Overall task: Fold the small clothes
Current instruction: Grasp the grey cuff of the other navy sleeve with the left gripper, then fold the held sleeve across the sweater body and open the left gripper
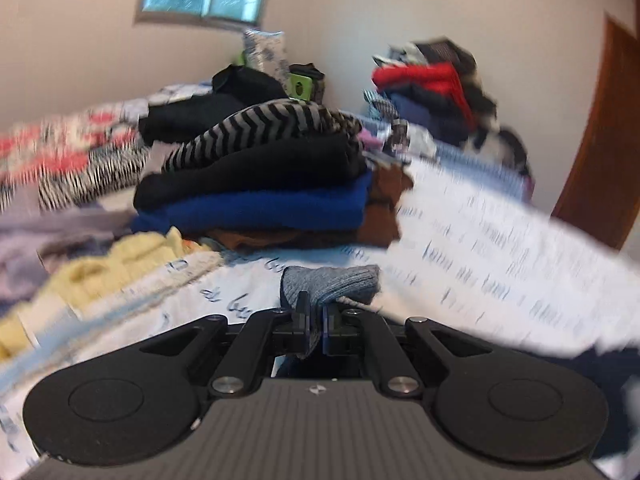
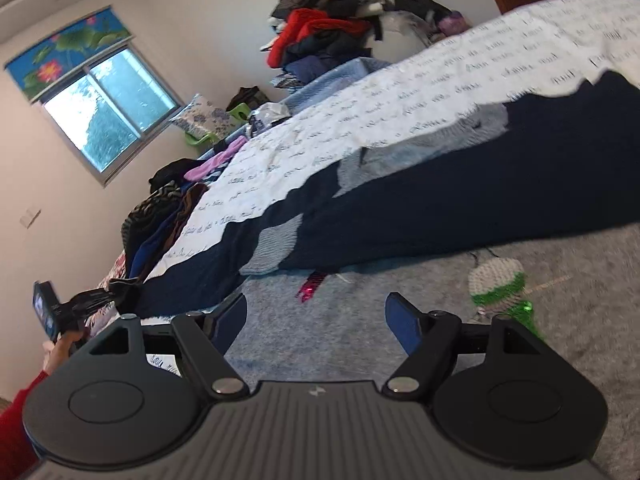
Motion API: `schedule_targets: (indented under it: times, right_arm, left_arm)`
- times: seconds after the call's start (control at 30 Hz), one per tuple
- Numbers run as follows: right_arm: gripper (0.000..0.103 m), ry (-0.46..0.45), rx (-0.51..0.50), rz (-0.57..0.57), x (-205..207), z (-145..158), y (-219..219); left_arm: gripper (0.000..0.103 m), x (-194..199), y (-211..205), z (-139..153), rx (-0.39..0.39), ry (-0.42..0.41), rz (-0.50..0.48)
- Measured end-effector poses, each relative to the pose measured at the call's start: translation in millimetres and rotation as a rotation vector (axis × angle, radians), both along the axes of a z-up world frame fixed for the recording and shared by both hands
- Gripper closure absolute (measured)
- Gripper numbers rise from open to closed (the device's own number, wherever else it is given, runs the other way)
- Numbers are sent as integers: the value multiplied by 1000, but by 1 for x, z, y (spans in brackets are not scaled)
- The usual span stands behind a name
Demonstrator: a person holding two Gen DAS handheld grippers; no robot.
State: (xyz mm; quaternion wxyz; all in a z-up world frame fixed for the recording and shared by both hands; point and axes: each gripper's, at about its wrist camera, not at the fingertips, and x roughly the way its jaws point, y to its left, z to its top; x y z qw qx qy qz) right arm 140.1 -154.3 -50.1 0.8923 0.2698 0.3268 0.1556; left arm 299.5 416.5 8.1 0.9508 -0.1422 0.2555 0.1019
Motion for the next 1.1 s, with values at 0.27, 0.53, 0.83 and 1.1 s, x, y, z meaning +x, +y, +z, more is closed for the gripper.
schedule_targets:
  times: [0.27, 0.53, 0.83, 1.1]
  right_arm:
    - [27, -28, 46, -53, -16, 4, -30]
    - [27, -25, 65, -114, -35, 0, -68]
    - [27, -29, 53, -181, -50, -3, -117]
    - [27, -11, 67, -234, -60, -15, -143]
  left_arm:
    - [96, -14, -57, 56, -179, -119, -74]
    - [96, -7, -167, 94, -104, -168, -231]
    - [96, 1, -251, 107, -141, -183, -355]
    - [96, -6, -315, 105, -193, -192, -482]
